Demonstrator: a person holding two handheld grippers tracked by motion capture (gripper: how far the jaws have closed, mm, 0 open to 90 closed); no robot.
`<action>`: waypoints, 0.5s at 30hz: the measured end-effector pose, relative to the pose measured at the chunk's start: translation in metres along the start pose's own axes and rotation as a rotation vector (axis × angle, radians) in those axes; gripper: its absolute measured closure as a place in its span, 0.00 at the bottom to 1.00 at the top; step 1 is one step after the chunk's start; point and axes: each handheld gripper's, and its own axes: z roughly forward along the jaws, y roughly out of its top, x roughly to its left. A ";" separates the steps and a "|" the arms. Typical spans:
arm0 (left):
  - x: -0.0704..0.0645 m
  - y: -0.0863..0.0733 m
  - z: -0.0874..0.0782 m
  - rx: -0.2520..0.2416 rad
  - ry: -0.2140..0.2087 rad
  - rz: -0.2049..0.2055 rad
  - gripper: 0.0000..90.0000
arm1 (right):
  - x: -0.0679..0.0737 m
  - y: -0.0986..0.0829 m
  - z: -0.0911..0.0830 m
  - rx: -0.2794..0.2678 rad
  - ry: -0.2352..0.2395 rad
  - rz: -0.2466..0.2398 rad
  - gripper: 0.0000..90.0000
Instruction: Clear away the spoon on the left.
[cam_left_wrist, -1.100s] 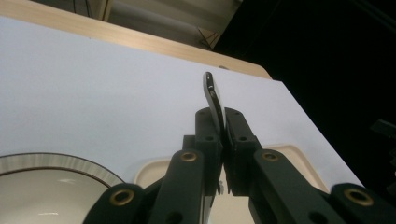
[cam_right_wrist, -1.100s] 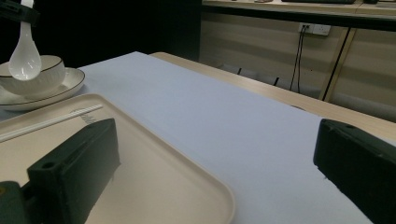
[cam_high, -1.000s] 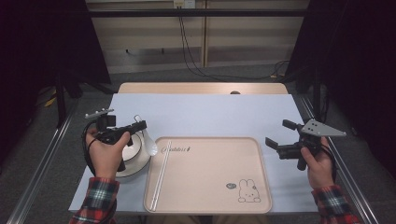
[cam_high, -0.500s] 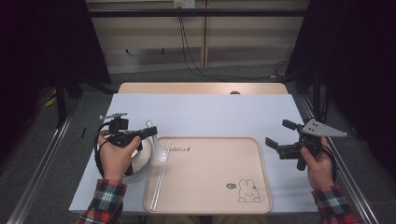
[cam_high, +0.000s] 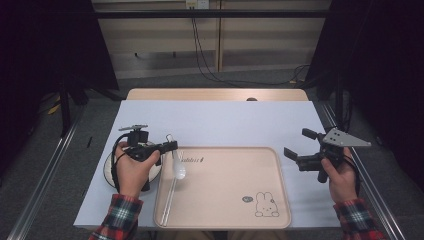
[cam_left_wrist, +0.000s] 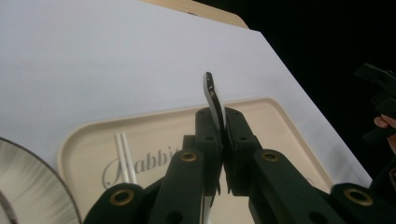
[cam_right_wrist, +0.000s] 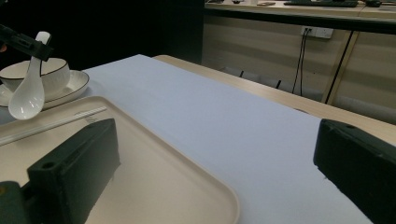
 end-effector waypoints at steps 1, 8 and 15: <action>0.000 -0.001 0.001 0.003 -0.002 0.003 0.96 | 0.000 0.000 0.000 0.001 0.000 0.001 0.00; 0.000 -0.008 0.013 0.042 -0.012 0.001 0.96 | -0.001 0.000 -0.001 0.000 0.002 -0.005 0.00; -0.001 -0.015 0.023 0.072 -0.015 0.008 0.96 | -0.001 0.000 -0.002 0.005 0.003 -0.012 0.00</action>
